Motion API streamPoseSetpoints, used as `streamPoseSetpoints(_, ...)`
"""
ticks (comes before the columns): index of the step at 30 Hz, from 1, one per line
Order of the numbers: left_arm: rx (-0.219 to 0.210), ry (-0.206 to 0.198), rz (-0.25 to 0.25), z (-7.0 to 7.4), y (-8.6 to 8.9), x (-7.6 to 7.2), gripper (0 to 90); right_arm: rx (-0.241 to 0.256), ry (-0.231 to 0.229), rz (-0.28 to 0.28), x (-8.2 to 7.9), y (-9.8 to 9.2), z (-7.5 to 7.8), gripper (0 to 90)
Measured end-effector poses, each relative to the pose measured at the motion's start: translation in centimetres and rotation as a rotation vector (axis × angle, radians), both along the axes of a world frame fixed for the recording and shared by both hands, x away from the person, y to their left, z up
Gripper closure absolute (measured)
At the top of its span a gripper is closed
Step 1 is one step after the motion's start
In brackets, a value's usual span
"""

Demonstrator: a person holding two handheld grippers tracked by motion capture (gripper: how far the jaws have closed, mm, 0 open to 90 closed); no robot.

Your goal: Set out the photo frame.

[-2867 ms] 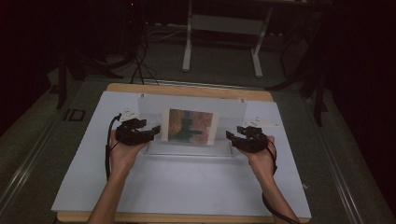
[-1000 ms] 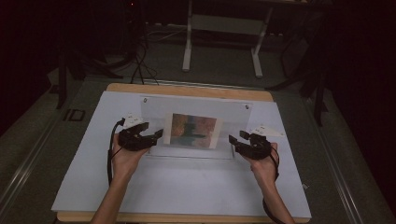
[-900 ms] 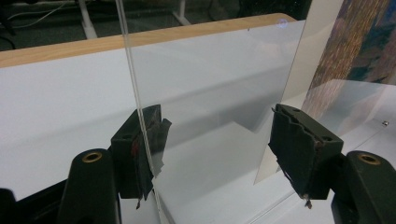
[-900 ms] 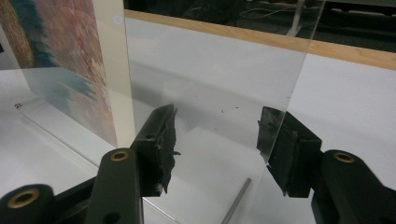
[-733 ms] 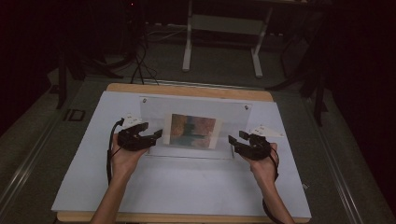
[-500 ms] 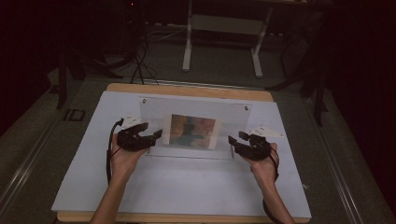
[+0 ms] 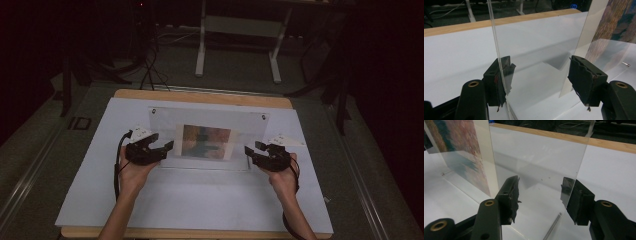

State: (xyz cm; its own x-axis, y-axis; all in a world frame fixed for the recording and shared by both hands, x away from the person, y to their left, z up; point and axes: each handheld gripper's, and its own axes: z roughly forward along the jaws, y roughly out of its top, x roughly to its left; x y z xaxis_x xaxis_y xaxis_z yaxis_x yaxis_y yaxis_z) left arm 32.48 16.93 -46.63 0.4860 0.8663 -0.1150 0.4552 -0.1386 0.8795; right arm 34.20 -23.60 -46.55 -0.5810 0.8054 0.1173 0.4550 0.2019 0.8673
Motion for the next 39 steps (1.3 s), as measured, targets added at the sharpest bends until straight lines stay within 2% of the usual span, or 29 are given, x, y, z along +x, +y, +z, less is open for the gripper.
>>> streamPoseSetpoints(5, -0.007, -0.006, -0.002, -0.2, 0.0, -0.3, 34.2, 0.004, 0.000, 0.024, 0.0, -0.2, -0.1, 47.4)
streamPoseSetpoints(15, -0.008, -0.018, -0.009, -0.3, 0.1, -0.4, 33.2, 0.014, 0.012, 0.033, 0.0, -0.3, -0.1, 45.8)
streamPoseSetpoints(18, -0.034, -0.006, -0.003, -0.4, 0.3, -0.4, 31.4, -0.004, 0.009, 0.032, 0.0, -0.2, -0.3, 41.5)
streamPoseSetpoints(22, -0.040, -0.005, -0.002, -0.4, 0.4, -0.4, 30.4, -0.009, 0.007, 0.026, -0.1, -0.2, -0.3, 39.9)
streamPoseSetpoints(26, -0.067, -0.003, -0.011, -0.3, 0.8, -0.5, 29.8, -0.009, 0.002, 0.015, -0.1, -0.3, -0.2, 39.5)
streamPoseSetpoints(39, -0.081, -0.025, -0.003, 0.4, 2.0, -1.0, 30.9, -0.011, -0.005, 0.013, -0.3, -0.8, 0.1, 39.1)
